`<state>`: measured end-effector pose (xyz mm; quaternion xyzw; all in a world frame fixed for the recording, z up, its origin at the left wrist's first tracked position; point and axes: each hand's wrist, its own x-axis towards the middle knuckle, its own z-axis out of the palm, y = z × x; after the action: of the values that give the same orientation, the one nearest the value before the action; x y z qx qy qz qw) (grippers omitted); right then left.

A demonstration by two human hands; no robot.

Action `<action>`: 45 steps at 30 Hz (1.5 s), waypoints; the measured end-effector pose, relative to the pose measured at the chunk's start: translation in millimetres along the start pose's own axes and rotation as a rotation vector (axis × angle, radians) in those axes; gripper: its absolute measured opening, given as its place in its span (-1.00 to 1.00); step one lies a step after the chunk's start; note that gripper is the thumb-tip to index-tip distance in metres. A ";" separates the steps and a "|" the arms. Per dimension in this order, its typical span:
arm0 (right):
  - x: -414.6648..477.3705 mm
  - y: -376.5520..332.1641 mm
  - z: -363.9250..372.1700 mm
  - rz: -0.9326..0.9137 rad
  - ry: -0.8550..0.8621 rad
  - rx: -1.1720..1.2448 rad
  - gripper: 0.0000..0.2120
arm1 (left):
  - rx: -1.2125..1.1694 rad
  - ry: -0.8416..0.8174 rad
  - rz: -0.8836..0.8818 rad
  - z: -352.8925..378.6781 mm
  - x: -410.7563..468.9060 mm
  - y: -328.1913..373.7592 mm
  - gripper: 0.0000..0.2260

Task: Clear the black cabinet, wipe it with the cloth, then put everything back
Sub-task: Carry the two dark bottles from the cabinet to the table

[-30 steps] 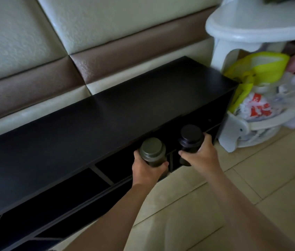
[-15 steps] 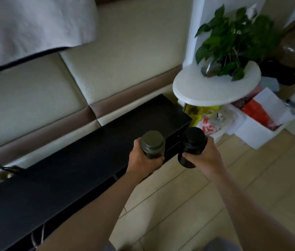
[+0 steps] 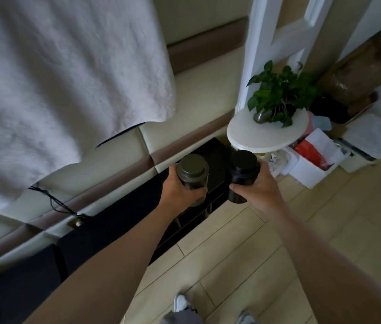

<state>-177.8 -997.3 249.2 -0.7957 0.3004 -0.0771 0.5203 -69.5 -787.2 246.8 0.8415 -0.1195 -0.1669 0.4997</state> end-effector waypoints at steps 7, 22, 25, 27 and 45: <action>-56.9 -30.7 4.7 -0.118 -0.031 -0.053 -0.06 | 0.030 0.089 0.023 -46.8 -76.5 10.5 -0.24; -208.8 -110.0 74.3 -0.224 -0.205 -0.105 -0.15 | 0.056 0.243 0.043 -166.0 -207.2 -16.6 -0.22; -236.9 -130.5 114.1 -0.229 -0.210 -0.121 -0.19 | 0.060 0.261 0.052 -212.6 -229.8 -43.5 -0.21; -257.9 -143.5 146.6 -0.229 -0.213 -0.130 -0.20 | 0.049 0.281 0.055 -247.6 -246.2 -63.4 -0.20; -382.7 -228.3 337.4 -0.330 -0.281 -0.111 -0.28 | 0.002 0.415 -0.006 -444.3 -357.3 -172.1 -0.19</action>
<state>-249.2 -456.5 370.9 -0.8643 0.0945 -0.0330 0.4929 -212.9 -218.5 350.6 0.8588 -0.0114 0.0087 0.5122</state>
